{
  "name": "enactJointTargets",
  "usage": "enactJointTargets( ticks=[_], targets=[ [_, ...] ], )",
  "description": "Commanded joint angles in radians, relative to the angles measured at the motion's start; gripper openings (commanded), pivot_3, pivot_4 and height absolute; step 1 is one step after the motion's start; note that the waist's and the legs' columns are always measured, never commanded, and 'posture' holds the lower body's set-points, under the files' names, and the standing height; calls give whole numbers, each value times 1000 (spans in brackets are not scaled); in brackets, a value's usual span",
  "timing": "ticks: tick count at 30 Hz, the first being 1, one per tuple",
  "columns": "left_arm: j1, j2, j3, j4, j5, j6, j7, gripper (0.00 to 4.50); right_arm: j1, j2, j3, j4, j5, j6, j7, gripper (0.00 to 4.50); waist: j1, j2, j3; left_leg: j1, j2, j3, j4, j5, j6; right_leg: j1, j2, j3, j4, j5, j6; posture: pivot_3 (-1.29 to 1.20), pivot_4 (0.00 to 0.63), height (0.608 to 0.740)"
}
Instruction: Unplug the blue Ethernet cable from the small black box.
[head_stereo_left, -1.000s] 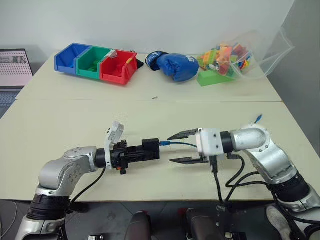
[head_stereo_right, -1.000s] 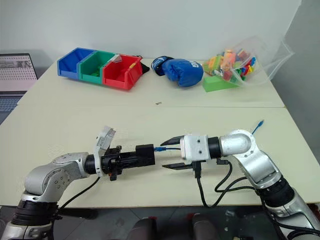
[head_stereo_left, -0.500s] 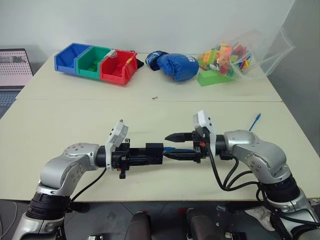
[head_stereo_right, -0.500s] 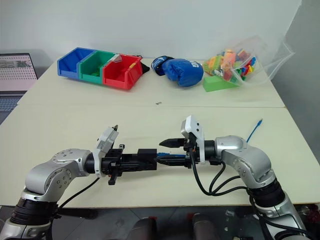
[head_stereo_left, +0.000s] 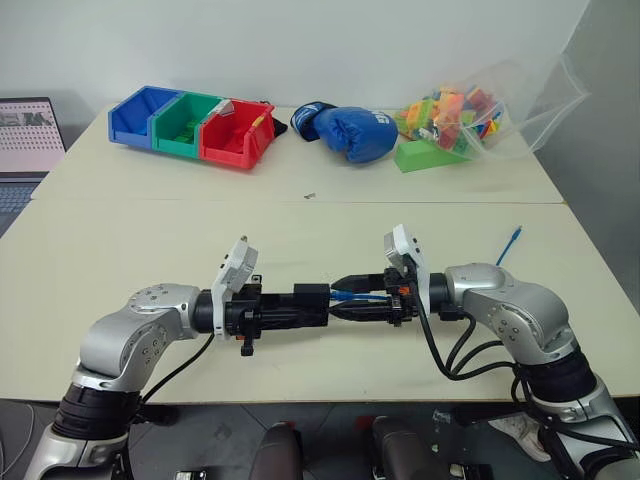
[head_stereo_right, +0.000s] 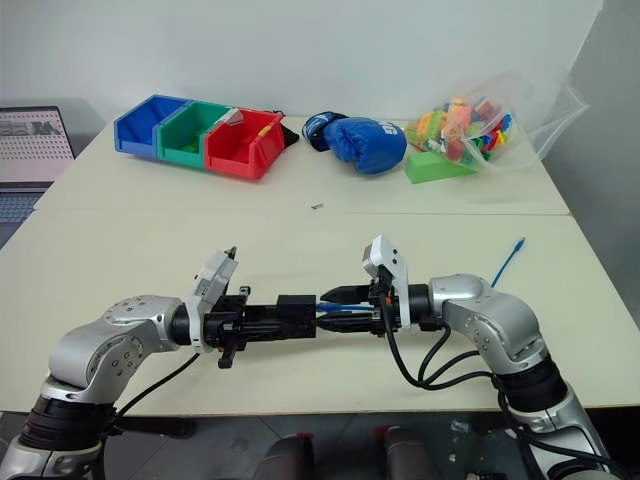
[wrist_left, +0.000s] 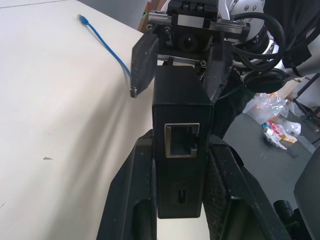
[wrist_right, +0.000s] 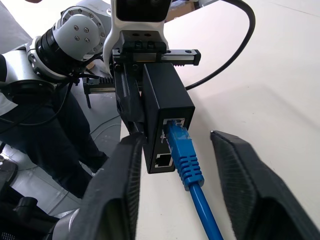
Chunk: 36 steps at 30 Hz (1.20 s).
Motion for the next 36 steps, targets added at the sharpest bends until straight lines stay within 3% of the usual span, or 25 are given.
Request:
enactJointTargets(
  ticks=[1,4,12,14,18,20,26,36],
  targets=[
    [-8,7,17,-26,-16,-7,-6,792,-23,2,-21,-12,29,9,18,1315,0,0,0,0,0,0,0,0,0,0,0,0,0,0,0,0,150,740],
    [-4,10,16,-26,-13,-10,-9,792,-27,-1,-30,-15,47,26,29,552,-2,0,0,0,0,0,0,0,0,0,0,0,0,0,0,0,150,740],
    [12,20,5,-33,5,-27,-29,792,-37,-27,-28,-19,69,56,69,300,-5,0,0,0,0,0,0,0,0,0,0,0,0,0,0,0,150,740],
    [15,20,3,-33,8,-30,-32,792,-40,-33,-21,-17,65,55,78,20,-5,0,0,0,0,0,0,0,0,0,0,0,0,0,0,0,150,740],
    [21,14,4,-41,1,-24,-25,792,-43,-38,-22,-21,72,64,93,20,-6,0,0,0,0,0,0,0,0,0,0,0,0,0,0,0,150,740],
    [23,12,3,-46,0,-22,-21,792,-43,-40,-22,-21,67,57,96,721,-6,0,0,0,0,0,0,0,0,0,0,0,0,0,0,0,150,740],
    [27,12,4,-51,-6,-15,-16,792,-21,-70,-27,-58,67,61,106,1975,-6,0,0,0,0,0,0,0,0,0,0,0,-1,0,0,0,150,740],
    [34,4,3,-33,-8,-21,-23,792,23,-11,-97,-38,138,115,7,2048,-6,0,0,0,0,0,0,0,0,0,0,0,-1,0,0,0,150,740]
  ],
)
